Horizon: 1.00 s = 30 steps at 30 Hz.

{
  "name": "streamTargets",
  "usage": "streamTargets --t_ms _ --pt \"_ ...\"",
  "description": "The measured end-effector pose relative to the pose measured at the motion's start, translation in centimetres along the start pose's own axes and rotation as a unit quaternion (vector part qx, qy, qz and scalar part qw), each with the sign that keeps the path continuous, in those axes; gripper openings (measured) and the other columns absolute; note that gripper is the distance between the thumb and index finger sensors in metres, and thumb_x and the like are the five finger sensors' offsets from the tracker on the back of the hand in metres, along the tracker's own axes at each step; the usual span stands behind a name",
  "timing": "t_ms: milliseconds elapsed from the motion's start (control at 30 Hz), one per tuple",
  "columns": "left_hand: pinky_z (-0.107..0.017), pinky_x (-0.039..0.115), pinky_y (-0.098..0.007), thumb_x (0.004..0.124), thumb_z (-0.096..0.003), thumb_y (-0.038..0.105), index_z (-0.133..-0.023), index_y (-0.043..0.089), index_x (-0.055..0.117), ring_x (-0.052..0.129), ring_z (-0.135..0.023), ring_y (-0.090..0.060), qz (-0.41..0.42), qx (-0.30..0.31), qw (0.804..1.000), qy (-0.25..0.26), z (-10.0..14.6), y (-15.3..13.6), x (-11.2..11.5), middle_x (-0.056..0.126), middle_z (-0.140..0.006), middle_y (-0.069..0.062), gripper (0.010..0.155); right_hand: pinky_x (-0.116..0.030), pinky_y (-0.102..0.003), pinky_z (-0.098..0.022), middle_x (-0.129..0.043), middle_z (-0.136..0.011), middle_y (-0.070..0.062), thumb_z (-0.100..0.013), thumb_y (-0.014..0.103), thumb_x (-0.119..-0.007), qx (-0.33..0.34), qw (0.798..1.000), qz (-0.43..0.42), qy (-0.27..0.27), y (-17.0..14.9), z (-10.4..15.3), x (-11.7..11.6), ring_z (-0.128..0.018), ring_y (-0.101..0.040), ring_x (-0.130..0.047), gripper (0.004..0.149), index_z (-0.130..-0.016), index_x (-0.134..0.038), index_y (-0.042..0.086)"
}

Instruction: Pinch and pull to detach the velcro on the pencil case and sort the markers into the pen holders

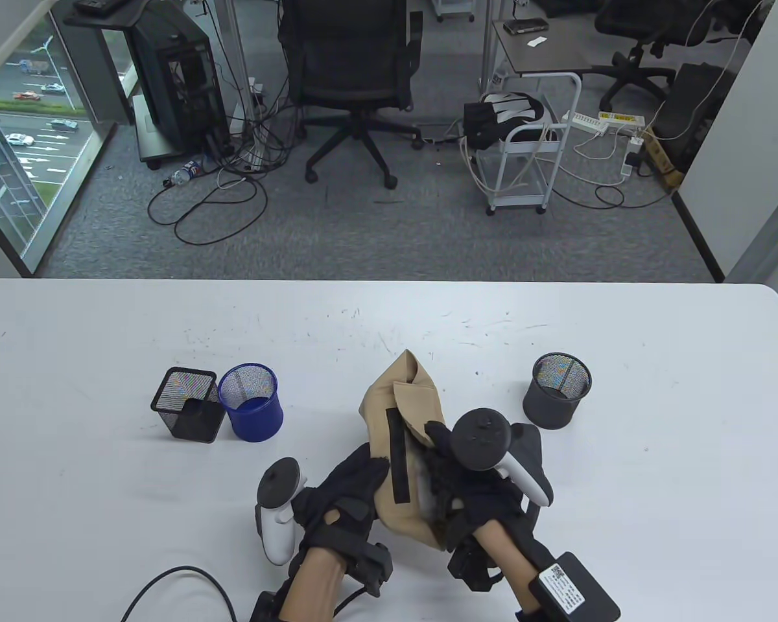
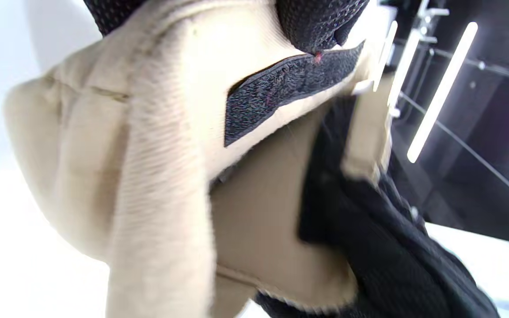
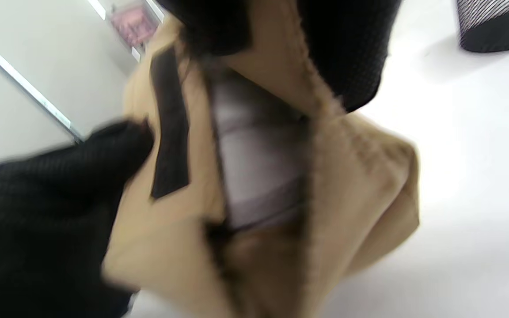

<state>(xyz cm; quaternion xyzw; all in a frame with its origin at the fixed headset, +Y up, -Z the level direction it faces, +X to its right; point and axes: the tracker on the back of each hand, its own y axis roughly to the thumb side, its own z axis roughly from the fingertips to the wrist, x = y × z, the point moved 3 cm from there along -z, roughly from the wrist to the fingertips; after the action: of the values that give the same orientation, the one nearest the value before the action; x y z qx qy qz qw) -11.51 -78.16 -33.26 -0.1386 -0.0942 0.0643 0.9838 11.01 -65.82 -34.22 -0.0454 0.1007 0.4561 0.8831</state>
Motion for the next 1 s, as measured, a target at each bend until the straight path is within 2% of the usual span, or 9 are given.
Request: streamTargets --t_ms 33,167,300,400,500,600,833,900,1000 --pt "-0.048 0.099 -0.041 0.072 -0.0560 0.035 -0.106 0.025 0.069 0.105 -0.075 -0.034 0.012 -0.001 1.000 0.013 0.0 -0.2 -0.6 0.089 -0.101 -0.010 0.051 -0.096 -0.040 -0.032 -0.088 -0.086 -0.027 -0.053 0.021 -0.073 -0.017 0.998 -0.035 -0.046 -1.5 0.1 1.5 -0.062 -0.039 -0.104 0.051 -0.099 -0.066 0.001" --pt "-0.048 0.099 -0.042 0.072 -0.0560 0.035 -0.106 0.025 0.069 0.105 -0.076 -0.033 0.019 0.017 1.000 -0.005 0.1 0.8 -0.7 0.090 -0.101 -0.009 0.051 -0.097 -0.039 -0.030 -0.088 -0.085 -0.029 -0.053 0.020 -0.073 -0.050 0.973 -0.225 0.003 -5.8 -0.2 2.9 -0.060 -0.040 -0.104 0.050 -0.099 -0.066 0.001" --pt "-0.049 0.098 -0.042 0.072 -0.0563 0.035 -0.107 0.023 0.069 0.105 -0.078 -0.032 -0.024 0.007 1.000 0.001 0.0 1.3 -0.4 0.090 -0.102 -0.008 0.052 -0.097 -0.040 -0.029 -0.088 -0.084 -0.029 -0.053 0.019 -0.073 -0.065 0.956 -0.284 0.006 -7.6 0.1 2.9 -0.059 -0.040 -0.104 0.049 -0.099 -0.067 0.002" --pt "-0.049 0.096 -0.044 0.077 -0.0548 0.036 -0.105 0.017 0.072 0.105 -0.078 -0.031 -0.127 -0.024 0.990 0.051 0.1 2.3 -0.5 0.094 -0.098 -0.009 0.054 -0.096 -0.040 -0.029 -0.088 -0.085 -0.029 -0.053 0.019 -0.074 -0.056 0.962 -0.266 -0.005 -7.5 0.5 2.8 -0.059 -0.041 -0.104 0.049 -0.099 -0.068 0.003" --pt "-0.047 0.093 -0.048 0.082 -0.0513 0.046 -0.105 0.004 0.070 0.105 -0.073 -0.037 -0.326 -0.090 0.932 0.129 0.5 4.6 -0.1 0.098 -0.093 -0.016 0.070 -0.096 -0.041 -0.030 -0.088 -0.085 -0.029 -0.053 0.019 -0.074 -0.060 0.969 -0.241 -0.017 -7.4 0.7 2.5 -0.060 -0.041 -0.104 0.049 -0.099 -0.068 0.003" --pt "-0.056 0.086 -0.052 0.072 -0.0537 0.058 -0.113 0.001 0.050 0.093 -0.087 -0.043 -0.512 -0.097 0.842 0.137 0.4 7.4 2.3 0.079 -0.107 -0.023 0.086 -0.096 -0.041 -0.030 -0.088 -0.085 -0.029 -0.053 0.019 -0.074 -0.067 0.971 -0.226 -0.029 -7.4 0.8 2.0 -0.060 -0.041 -0.103 0.050 -0.099 -0.067 0.003" --pt "-0.062 0.076 -0.064 0.077 -0.0492 0.067 -0.116 -0.002 0.018 0.065 -0.103 -0.057 -0.604 -0.182 0.768 0.112 -1.5 6.6 7.6 0.040 -0.121 -0.034 0.113 -0.096 -0.041 -0.030 -0.088 -0.085 -0.030 -0.053 0.019 -0.074 -0.074 0.966 -0.246 -0.025 -6.8 0.9 1.2 -0.060 -0.041 -0.103 0.050 -0.099 -0.066 0.001" --pt "-0.060 0.082 -0.059 0.079 -0.0493 0.062 -0.114 -0.003 0.014 0.074 -0.100 -0.054 -0.593 -0.200 0.774 0.096 -2.1 6.1 7.6 0.039 -0.120 -0.034 0.113 -0.096 -0.041 -0.030 -0.088 -0.085 -0.029 -0.053 0.019 -0.074 -0.072 0.969 -0.235 -0.029 -6.7 0.9 1.3 -0.060 -0.041 -0.103 0.050 -0.099 -0.067 0.001" --pt "-0.055 0.088 -0.054 0.075 -0.0551 0.054 -0.113 -0.005 0.014 0.081 -0.096 -0.051 -0.526 -0.188 0.828 0.046 -2.0 6.1 6.9 0.041 -0.118 -0.036 0.103 -0.096 -0.041 -0.029 -0.088 -0.085 -0.030 -0.053 0.019 -0.074 -0.075 0.967 -0.243 -0.024 -7.3 0.8 1.5 -0.060 -0.041 -0.103 0.050 -0.099 -0.067 0.000"
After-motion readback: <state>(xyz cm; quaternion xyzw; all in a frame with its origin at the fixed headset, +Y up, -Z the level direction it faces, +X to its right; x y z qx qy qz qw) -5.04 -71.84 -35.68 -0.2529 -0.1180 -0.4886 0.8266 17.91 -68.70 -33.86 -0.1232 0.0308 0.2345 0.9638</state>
